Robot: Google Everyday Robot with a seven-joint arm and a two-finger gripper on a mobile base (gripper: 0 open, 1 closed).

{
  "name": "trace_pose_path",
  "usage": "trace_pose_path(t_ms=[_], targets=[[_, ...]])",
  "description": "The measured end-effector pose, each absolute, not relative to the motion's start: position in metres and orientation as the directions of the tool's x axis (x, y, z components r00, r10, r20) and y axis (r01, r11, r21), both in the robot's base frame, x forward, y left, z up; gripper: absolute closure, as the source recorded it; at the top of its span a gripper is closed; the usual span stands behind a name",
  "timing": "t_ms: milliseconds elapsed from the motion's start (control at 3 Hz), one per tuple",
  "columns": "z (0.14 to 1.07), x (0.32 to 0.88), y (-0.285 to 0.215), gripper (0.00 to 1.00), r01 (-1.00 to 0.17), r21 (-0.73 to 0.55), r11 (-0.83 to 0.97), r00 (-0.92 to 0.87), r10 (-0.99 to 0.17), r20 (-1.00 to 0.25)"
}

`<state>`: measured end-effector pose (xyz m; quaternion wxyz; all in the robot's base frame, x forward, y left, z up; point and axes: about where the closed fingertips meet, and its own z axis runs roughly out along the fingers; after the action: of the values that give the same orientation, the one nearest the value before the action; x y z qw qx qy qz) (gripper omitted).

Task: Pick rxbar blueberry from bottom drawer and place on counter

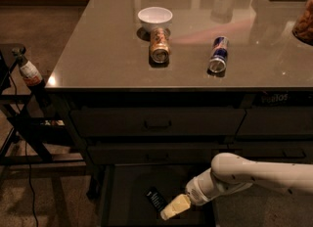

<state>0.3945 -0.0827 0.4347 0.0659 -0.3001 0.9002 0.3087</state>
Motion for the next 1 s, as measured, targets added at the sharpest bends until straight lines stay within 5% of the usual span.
trace_pose_path(t_ms=[1000], targets=[[0.333, 0.434, -0.116, 0.0, -0.479, 0.442, 0.759, -0.876, -0.38, -0.297]])
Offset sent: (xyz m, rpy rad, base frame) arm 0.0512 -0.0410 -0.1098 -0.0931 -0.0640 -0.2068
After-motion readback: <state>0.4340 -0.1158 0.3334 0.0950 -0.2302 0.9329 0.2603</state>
